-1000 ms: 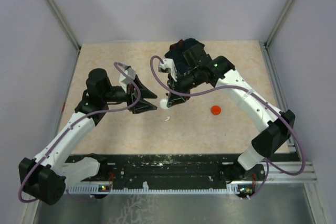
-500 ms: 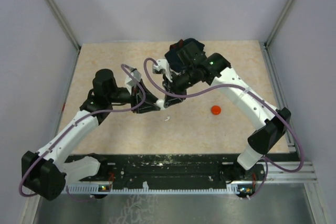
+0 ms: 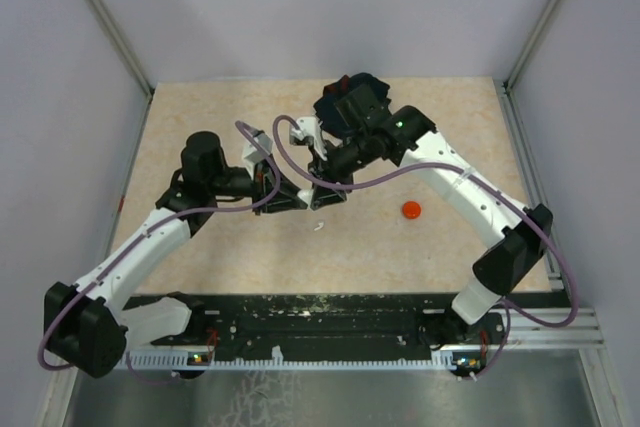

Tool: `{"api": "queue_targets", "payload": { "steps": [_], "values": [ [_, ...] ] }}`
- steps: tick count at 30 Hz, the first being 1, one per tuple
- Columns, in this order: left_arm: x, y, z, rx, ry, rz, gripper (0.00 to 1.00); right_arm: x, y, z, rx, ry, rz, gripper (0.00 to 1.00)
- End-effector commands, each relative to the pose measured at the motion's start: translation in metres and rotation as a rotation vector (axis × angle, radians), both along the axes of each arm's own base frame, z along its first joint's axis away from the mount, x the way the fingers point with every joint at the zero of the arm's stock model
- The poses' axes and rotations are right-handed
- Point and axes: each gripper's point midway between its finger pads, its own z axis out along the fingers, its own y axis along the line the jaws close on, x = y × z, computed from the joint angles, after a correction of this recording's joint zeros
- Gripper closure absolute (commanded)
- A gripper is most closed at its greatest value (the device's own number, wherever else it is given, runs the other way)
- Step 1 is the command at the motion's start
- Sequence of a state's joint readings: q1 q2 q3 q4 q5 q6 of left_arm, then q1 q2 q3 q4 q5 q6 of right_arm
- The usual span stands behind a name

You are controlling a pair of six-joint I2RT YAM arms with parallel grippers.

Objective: Insert the wireless bluetooth earbuds into the charging case
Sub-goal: Pick up the charging case at the center of the board.

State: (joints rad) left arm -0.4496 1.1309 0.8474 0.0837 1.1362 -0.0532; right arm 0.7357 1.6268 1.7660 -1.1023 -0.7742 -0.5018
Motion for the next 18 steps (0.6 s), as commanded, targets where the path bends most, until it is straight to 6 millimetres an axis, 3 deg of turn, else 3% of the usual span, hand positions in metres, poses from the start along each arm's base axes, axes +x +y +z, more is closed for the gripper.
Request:
{"api": "queue_targets", "payload": {
  "steps": [1,10,18],
  "values": [
    [-0.003,0.0,0.011,-0.043,-0.033,0.022,1.0,-0.001,-0.002,0.032,0.172,-0.066,0.006,0.55],
    [0.003,0.01,0.039,-0.245,-0.064,0.22,1.0,-0.004,-0.012,0.054,0.469,-0.069,-0.035,0.48],
    [-0.007,0.013,0.06,-0.339,-0.092,0.201,0.99,-0.003,-0.004,0.058,0.597,-0.037,-0.054,0.48]
  ]
}}
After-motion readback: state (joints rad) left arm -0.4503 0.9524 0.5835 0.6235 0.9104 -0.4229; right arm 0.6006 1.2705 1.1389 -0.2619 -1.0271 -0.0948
